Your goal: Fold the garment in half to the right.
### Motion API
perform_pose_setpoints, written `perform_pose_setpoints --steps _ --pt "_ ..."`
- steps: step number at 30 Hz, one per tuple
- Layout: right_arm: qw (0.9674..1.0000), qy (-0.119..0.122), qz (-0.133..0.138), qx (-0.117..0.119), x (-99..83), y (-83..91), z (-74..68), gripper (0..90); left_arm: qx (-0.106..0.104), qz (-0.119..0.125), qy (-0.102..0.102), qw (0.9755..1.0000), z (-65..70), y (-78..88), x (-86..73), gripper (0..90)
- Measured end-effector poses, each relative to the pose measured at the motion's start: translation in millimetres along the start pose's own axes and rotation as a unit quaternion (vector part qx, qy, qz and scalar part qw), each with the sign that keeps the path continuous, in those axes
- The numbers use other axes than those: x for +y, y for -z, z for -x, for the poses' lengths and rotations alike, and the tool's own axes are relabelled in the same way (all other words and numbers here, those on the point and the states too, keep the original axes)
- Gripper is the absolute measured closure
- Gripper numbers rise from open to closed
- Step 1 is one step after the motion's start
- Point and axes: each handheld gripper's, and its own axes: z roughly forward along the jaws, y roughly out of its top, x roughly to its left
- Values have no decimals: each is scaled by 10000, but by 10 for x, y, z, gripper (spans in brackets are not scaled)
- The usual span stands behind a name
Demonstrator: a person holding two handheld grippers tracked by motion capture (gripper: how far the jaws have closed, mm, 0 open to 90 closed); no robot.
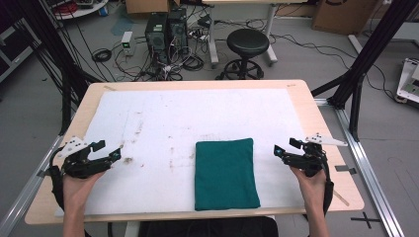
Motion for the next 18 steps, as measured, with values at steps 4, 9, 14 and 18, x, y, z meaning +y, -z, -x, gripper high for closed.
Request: perform_pose_setpoints --steps 4,9,14,18 --pt "10000 -19 34 4 -2 28 0 219 10 9 -14 10000 4 13 6 276" --pt "10000 -45 41 23 -2 34 11 219 6 -27 -15 10000 5 -1 -5 276" --pt "10000 -44 -10 64 0 12 -13 219 14 -40 -12 10000 -2 2 -10 276" --pt "10000 -12 -21 80 0 2 -28 219 39 -29 -3 10000 -8 12 -11 276"
